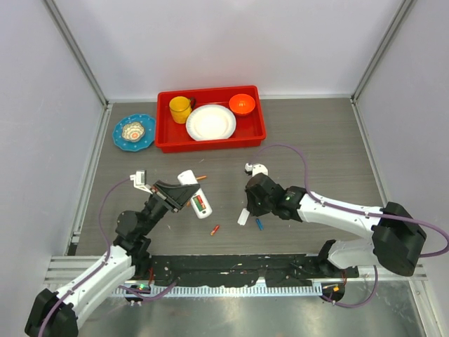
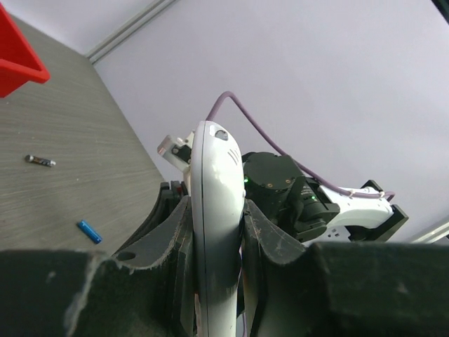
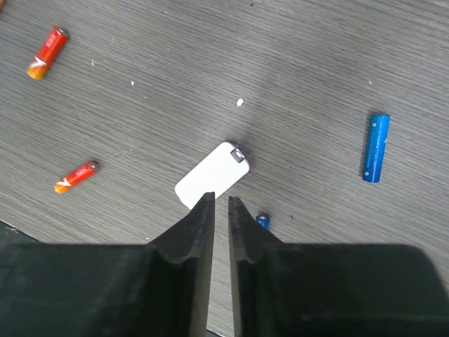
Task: Load the batteries into the remote control
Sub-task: Move the battery cover to the center of the board.
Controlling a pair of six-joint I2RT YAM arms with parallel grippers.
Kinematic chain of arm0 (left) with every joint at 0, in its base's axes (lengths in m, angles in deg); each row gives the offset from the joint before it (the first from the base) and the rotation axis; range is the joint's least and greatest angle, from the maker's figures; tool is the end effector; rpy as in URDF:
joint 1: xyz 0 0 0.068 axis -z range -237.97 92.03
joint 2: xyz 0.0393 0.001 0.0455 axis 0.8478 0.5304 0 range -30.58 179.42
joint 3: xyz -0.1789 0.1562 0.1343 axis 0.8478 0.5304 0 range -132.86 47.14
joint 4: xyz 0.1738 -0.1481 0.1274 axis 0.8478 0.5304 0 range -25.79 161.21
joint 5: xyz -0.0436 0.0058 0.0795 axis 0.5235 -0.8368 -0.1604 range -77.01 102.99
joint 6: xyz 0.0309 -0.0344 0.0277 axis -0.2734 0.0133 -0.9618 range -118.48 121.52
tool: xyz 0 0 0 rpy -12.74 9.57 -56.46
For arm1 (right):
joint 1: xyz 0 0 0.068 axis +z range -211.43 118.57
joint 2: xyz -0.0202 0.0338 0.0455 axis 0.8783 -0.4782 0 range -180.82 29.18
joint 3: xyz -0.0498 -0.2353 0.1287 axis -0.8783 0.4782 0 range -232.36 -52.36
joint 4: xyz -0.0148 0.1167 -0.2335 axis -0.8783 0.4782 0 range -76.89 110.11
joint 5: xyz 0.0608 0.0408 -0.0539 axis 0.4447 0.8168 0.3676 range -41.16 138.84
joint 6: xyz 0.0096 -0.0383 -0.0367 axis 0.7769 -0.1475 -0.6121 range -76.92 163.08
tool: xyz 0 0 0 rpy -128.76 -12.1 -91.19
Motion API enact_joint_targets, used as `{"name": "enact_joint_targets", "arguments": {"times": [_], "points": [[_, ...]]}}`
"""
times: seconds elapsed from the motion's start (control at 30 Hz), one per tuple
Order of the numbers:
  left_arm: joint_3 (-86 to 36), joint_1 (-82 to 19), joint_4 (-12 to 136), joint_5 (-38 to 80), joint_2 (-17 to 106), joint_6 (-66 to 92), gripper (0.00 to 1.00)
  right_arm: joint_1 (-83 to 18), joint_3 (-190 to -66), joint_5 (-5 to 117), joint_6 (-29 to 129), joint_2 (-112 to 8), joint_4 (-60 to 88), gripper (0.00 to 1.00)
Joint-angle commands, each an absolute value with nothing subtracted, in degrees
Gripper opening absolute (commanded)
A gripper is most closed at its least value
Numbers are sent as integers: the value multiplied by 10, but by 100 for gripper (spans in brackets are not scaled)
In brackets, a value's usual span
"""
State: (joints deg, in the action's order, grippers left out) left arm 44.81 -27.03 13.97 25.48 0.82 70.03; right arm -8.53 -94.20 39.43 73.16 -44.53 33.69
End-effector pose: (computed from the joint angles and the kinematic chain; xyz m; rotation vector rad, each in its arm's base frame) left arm 0.1155 -0.0783 0.2236 -0.2336 1.3662 -1.6210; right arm 0.1567 0.1978 0.2020 -0.4286 2.4793 0.4115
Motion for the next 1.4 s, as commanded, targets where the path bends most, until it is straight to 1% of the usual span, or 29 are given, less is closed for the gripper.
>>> {"name": "enact_joint_targets", "arguments": {"times": [0.0,0.03,0.07,0.37,0.67,1.03,1.37], "points": [[463,-270,175,248,0,686,0,-71,-944,380,716,-428,307,11],[462,-271,174,249,3,687,0,-66,-945,385,715,-432,310,3],[462,-271,172,251,6,688,0,-62,-945,387,713,-437,313,1],[456,-271,147,257,48,690,0,-24,-944,398,708,-479,344,1],[457,-270,116,265,78,692,0,-15,-929,404,716,-515,337,1],[459,-270,138,256,60,685,0,-15,-947,406,720,-578,296,1],[460,-270,139,252,56,682,0,-23,-976,362,736,-625,271,1]]}}
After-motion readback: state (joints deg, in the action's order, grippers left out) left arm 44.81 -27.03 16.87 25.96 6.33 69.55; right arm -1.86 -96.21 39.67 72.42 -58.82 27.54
